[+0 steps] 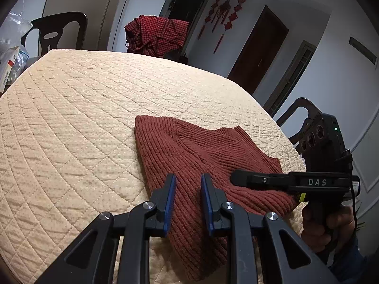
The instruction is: Fold small clothes
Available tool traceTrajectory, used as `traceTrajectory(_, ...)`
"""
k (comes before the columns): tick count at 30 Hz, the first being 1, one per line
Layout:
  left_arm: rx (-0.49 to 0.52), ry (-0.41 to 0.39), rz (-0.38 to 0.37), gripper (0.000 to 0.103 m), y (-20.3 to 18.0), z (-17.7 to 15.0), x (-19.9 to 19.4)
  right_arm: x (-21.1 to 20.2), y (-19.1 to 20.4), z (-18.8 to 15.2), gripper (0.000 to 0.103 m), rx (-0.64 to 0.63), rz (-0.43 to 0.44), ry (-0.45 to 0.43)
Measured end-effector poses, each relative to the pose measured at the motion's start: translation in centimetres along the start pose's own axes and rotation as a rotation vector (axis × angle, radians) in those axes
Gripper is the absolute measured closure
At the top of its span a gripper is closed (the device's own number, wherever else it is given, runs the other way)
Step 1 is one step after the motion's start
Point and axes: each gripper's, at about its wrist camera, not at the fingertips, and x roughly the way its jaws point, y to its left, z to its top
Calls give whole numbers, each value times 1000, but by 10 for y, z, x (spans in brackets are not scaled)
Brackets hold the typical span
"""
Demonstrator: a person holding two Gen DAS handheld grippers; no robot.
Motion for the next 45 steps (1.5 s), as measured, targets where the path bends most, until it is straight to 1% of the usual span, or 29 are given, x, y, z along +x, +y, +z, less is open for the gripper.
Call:
traceTrajectory(4,31,-6,-27,79,-14,5,1,-29,-1,3,89,-45,1,-55)
traceTrajectory(9,103,0,-89,79,-43,11,10,-83,-21,3,89,-54,-63,-138)
traceTrajectory(11,127,16,-114,79,-53,11,17,-95,-33,-1,89,-52,-90,-146)
traceTrajectory(13,153,41,-130,79,-61,9,25,-94,-46,-4,88,-26,-120,-119)
traceTrajectory(15,178,61,-130,79,-67,5,32,-84,-60,-7,88,-4,-145,-81)
traceTrajectory(17,200,62,-112,79,-70,3,33,-85,-64,-8,87,14,-124,-97)
traceTrajectory(18,203,61,-109,79,-70,4,31,-88,-62,-7,86,11,-127,-106)
traceTrajectory(20,196,60,-104,79,-70,5,27,-95,-55,-7,85,-15,-154,-135)
traceTrajectory(23,200,37,-93,79,-69,5,15,-108,-39,-11,85,-56,-192,-165)
traceTrajectory(25,200,32,-92,79,-69,3,10,-117,-27,-17,85,-96,-191,-189)
traceTrajectory(26,204,31,-92,79,-70,2,9,-120,-18,-22,85,-127,-174,-196)
traceTrajectory(28,220,32,-88,79,-72,-3,6,-121,-1,-32,85,-184,-148,-191)
traceTrajectory(30,236,40,-91,79,-75,-8,6,-113,13,-45,85,-262,-164,-151)
traceTrajectory(31,242,42,-90,79,-75,-10,7,-110,14,-49,85,-278,-180,-132)
traceTrajectory(32,247,44,-88,79,-75,-12,8,-104,8,-53,86,-283,-211,-110)
traceTrajectory(33,245,48,-88,78,-74,-14,10,-99,-1,-55,89,-267,-256,-91)
traceTrajectory(34,239,56,-89,79,-74,-15,13,-95,-12,-55,95,-239,-292,-80)
traceTrajectory(35,234,62,-93,79,-74,-17,15,-94,-25,-56,103,-203,-311,-78)
traceTrajectory(37,249,58,-78,78,-78,-23,19,-98,-39,-56,103,-160,-262,-102)
traceTrajectory(38,266,55,-64,79,-80,-25,21,-99,-39,-56,103,-157,-268,-107)
traceTrajectory(41,280,53,-43,78,-83,-24,22,-97,-32,-55,103,-186,-299,-100)
traceTrajectory(43,266,58,-47,78,-81,-19,19,-101,-24,-52,102,-197,-277,-109)
traceTrajectory(45,248,38,-49,78,-78,-10,13,-109,-13,-48,102,-224,-253,-157)
